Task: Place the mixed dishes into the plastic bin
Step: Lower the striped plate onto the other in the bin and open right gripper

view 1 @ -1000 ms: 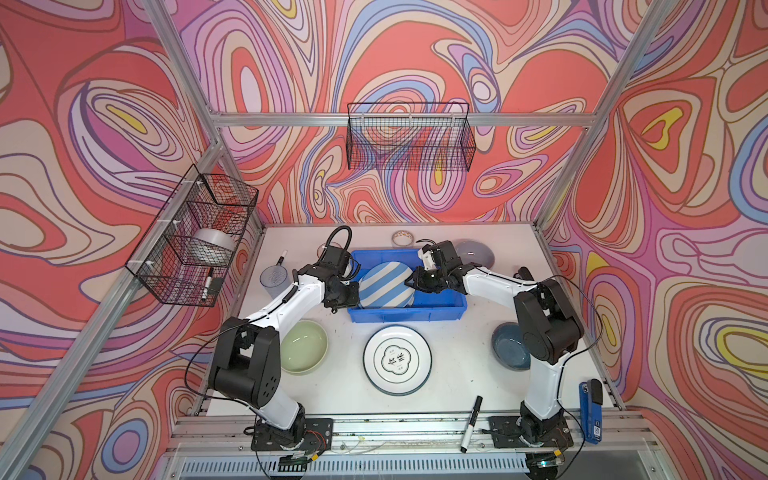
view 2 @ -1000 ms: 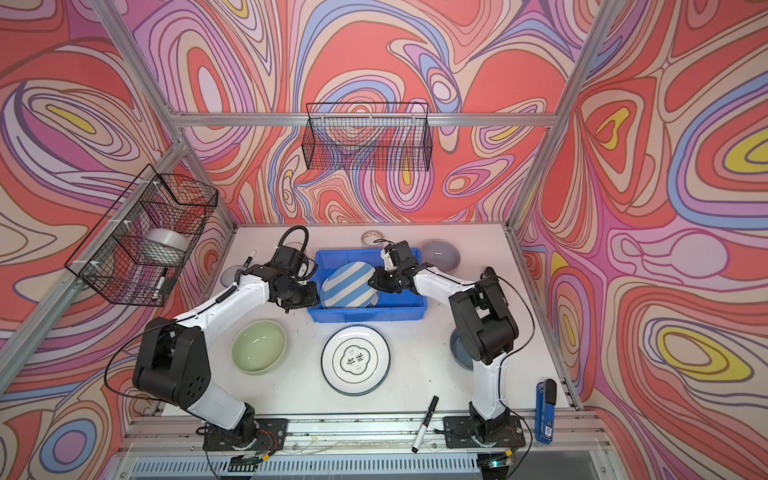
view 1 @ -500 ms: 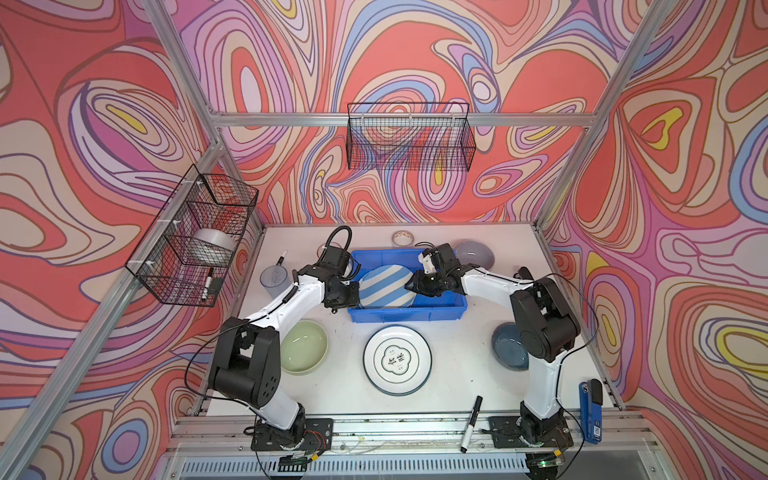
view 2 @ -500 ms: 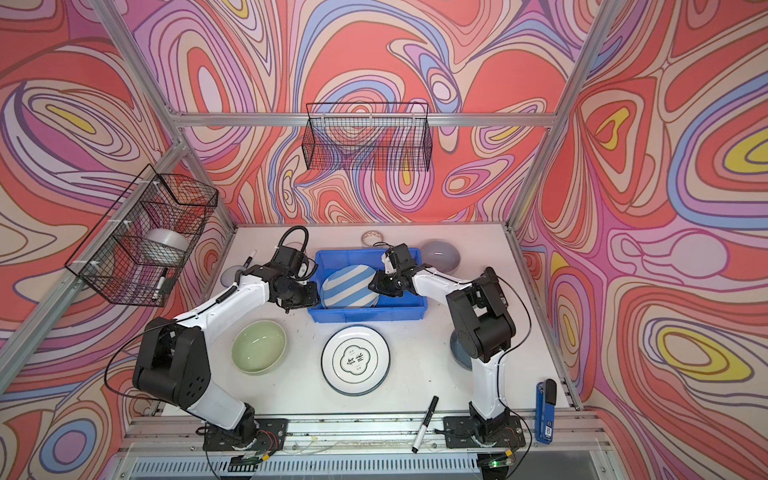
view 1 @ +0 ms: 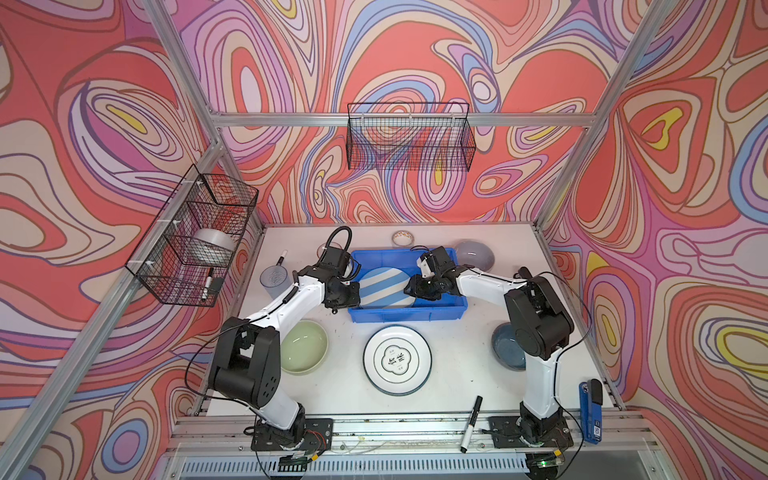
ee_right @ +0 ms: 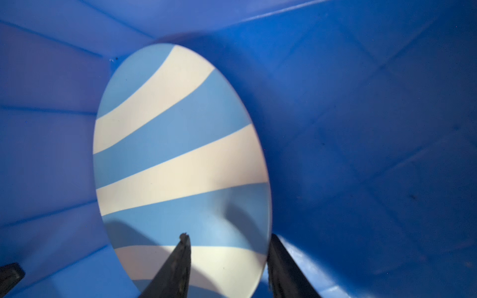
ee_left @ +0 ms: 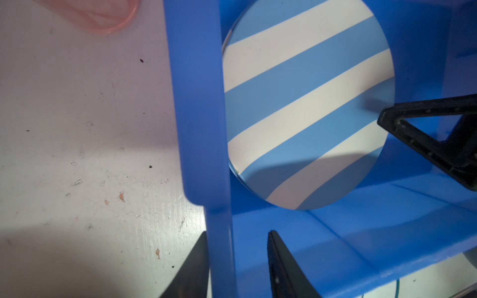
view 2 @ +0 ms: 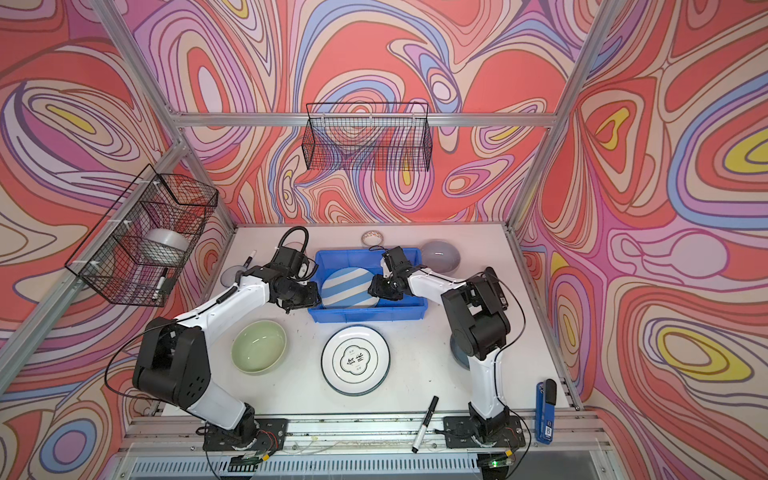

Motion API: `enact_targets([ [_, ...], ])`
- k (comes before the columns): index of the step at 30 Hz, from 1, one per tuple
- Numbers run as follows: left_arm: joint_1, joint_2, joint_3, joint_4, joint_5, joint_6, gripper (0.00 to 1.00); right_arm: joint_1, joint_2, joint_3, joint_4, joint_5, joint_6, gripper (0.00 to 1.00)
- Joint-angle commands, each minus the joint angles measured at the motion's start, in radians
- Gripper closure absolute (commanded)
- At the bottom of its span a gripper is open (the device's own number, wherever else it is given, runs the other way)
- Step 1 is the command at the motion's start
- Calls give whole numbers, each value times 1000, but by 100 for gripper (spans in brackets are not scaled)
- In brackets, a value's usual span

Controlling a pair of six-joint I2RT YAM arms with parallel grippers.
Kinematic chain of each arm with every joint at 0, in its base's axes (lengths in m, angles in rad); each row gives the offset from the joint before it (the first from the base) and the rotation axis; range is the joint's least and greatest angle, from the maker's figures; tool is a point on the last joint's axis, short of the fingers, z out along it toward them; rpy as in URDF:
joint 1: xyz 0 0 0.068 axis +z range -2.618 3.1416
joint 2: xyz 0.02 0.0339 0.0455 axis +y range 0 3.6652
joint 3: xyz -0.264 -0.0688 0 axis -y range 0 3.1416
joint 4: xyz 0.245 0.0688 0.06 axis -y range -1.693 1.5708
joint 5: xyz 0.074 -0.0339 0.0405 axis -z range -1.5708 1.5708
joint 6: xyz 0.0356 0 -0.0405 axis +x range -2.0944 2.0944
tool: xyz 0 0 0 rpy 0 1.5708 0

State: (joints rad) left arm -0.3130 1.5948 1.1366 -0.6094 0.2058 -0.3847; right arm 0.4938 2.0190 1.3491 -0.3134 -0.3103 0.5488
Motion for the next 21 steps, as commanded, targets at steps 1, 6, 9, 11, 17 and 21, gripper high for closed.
enact_targets([
  [1, 3, -25, -8, 14, 16, 13, 60, 15, 25, 42, -45, 47, -33, 49],
  [6, 4, -24, -5, 10, 17, 19, 60, 29, 31, 54, -55, 71, -33, 45],
  [9, 3, -27, -5, 10, 17, 21, 60, 37, 41, 72, -72, 80, -41, 43],
  [11, 4, -27, -5, 11, 20, 23, 60, 43, 50, 88, -86, 79, -48, 43],
  [17, 4, -27, -4, 10, 38, 39, 60, 51, 66, 111, -83, 23, -54, 43],
  [21, 4, -25, 0, 8, 52, 44, 60, 51, 63, 113, -84, 14, -52, 43],
])
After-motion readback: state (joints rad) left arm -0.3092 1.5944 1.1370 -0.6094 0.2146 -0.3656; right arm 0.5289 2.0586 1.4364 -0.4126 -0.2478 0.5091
